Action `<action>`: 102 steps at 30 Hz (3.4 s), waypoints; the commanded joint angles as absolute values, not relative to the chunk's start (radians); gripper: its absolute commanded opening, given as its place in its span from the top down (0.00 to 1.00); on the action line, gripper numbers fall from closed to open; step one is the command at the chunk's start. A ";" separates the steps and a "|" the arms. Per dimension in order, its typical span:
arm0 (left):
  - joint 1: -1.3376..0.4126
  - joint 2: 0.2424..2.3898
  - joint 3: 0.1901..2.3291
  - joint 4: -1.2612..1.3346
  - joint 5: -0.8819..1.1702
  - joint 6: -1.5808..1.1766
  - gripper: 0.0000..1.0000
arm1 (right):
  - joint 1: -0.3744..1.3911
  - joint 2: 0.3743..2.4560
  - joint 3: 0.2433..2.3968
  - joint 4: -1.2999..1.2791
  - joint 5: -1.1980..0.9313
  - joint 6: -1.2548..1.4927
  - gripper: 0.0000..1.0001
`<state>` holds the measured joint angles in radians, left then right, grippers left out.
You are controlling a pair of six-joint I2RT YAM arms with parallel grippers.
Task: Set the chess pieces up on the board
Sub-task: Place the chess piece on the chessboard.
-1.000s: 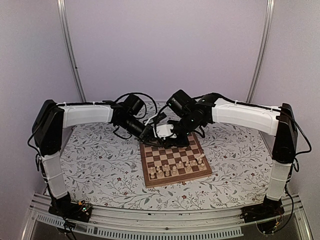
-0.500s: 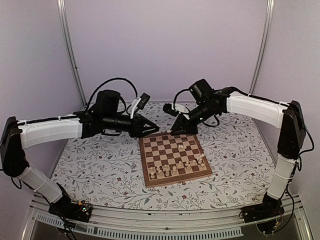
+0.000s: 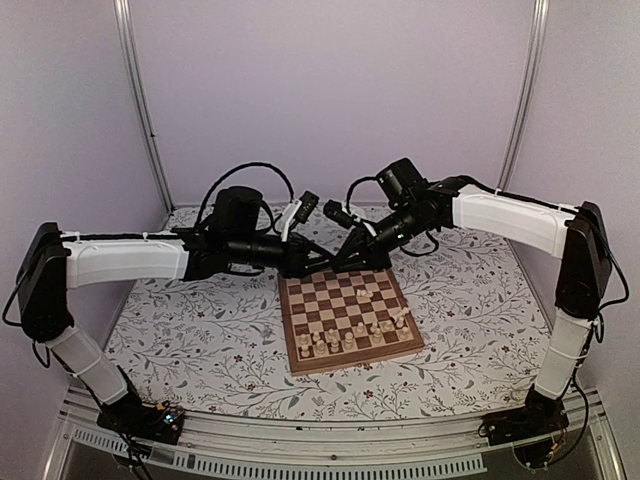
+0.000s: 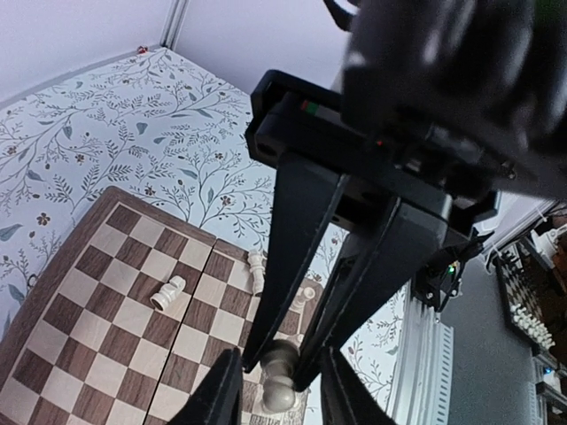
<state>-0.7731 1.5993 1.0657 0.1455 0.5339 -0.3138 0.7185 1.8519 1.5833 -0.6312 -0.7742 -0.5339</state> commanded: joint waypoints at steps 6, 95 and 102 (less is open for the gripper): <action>-0.781 1.628 1.103 0.160 0.563 -0.319 0.80 | 0.720 1.807 1.571 -0.616 -0.811 -0.526 0.92; -1.046 2.258 1.970 -1.059 0.110 0.085 0.94 | 0.330 1.526 1.024 -0.390 -0.646 -0.555 0.50; -1.052 2.288 1.982 -1.063 0.102 0.089 0.93 | 0.330 1.524 1.020 -0.390 -0.647 -0.555 0.50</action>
